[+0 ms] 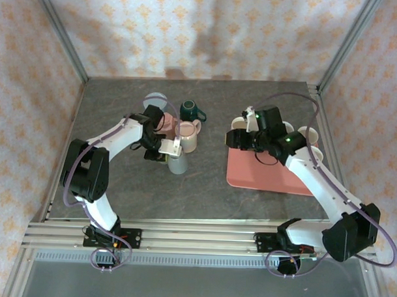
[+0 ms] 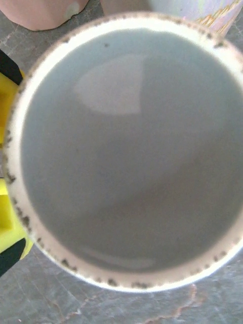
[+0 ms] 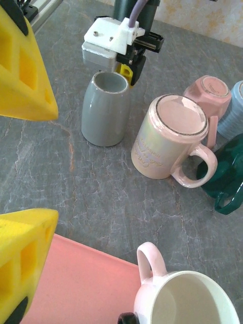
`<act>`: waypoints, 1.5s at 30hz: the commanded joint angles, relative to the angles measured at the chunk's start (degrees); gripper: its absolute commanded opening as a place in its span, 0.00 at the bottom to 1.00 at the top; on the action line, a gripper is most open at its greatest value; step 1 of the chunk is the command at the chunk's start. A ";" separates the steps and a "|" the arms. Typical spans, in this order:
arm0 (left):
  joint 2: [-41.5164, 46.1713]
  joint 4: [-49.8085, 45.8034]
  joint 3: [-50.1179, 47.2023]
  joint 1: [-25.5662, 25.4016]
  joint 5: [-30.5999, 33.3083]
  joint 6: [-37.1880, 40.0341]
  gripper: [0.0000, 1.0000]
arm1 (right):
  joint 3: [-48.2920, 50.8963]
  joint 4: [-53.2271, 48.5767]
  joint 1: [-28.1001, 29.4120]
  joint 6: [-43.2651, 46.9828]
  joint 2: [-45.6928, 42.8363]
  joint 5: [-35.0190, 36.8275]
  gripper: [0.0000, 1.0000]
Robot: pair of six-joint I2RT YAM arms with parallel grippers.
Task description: Turn the mug right side up
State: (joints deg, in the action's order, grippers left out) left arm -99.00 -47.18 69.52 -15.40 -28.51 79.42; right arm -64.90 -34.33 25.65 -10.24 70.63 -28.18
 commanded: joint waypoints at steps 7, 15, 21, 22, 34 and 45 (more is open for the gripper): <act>11.19 6.99 -7.10 -0.60 -8.03 -15.98 0.00 | 1.85 -0.57 -0.42 -1.15 -2.51 1.81 0.49; 23.28 15.30 -12.91 -0.69 -10.94 -31.24 0.00 | 2.59 0.47 -0.42 -3.48 -6.05 0.01 0.48; 31.79 23.45 -13.55 -0.70 -11.52 -48.56 0.00 | 3.27 2.37 -0.42 -3.56 -9.60 -3.91 0.49; 33.31 24.76 -13.45 -0.69 -11.26 -51.08 0.00 | 3.75 3.16 -0.42 -3.65 -10.33 -4.97 0.49; 40.71 33.24 -5.18 -0.76 -11.19 -74.20 0.00 | 6.28 22.27 -0.42 -10.74 -9.59 -21.54 0.52; 41.74 36.24 2.55 -0.69 -19.23 -81.63 0.00 | 7.75 50.13 2.05 -16.08 -3.13 -31.96 0.61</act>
State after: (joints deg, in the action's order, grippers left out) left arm -59.37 -16.84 68.14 -15.77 -43.16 0.60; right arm -56.82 3.55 26.59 -24.45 67.16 -55.64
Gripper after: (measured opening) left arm 0.133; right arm 0.603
